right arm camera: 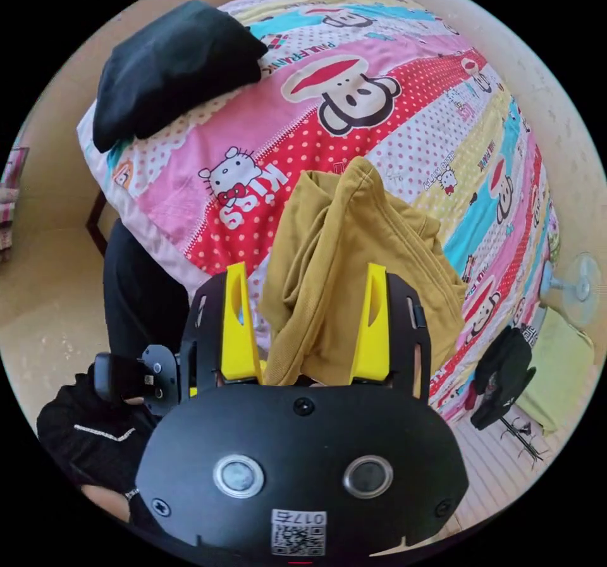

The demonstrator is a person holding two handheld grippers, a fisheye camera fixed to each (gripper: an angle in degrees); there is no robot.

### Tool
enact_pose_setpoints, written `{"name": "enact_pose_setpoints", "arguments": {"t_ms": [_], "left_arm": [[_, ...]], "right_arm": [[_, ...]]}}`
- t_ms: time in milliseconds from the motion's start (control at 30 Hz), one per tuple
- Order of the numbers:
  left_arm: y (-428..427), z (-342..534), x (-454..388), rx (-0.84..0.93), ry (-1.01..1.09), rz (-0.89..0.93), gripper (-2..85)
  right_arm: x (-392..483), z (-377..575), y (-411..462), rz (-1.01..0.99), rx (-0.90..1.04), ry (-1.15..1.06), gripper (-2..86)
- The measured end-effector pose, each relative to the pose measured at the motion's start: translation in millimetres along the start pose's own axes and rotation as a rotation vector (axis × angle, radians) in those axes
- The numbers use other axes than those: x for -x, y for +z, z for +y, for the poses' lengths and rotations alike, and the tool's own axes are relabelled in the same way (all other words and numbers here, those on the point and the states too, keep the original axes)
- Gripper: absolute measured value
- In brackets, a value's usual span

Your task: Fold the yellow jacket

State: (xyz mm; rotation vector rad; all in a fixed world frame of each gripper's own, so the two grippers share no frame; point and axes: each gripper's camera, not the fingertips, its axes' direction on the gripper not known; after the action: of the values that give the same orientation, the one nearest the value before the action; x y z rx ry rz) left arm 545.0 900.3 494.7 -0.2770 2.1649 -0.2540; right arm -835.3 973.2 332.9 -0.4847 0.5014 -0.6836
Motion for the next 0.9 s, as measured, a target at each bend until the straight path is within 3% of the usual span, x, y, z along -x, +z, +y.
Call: {"name": "enact_pose_setpoints", "arguments": {"t_ms": [200,467,667,900], "left_arm": [[-2.3,-1.0,-5.7,-0.003,-0.007,0.018,5.2],[4.4,-2.7,-20.4,-0.002,-0.006,0.045,5.2],[12.4,-11.3,-58.9,0.027,0.053,0.022,5.2],[57.0,-49.0,-151.7,0.088,0.097,0.067,5.1]], "right_arm": [[44.6,-42.0,31.8,0.206,0.098,0.054,22.7],[15.3,-4.3,23.5,0.084,-0.024,0.097,12.0],[-51.4,63.4,-3.2,-0.198,-0.230,0.139,9.3],[-191.1,202.1,-21.1,-0.614,-0.557,0.127,8.8]]}}
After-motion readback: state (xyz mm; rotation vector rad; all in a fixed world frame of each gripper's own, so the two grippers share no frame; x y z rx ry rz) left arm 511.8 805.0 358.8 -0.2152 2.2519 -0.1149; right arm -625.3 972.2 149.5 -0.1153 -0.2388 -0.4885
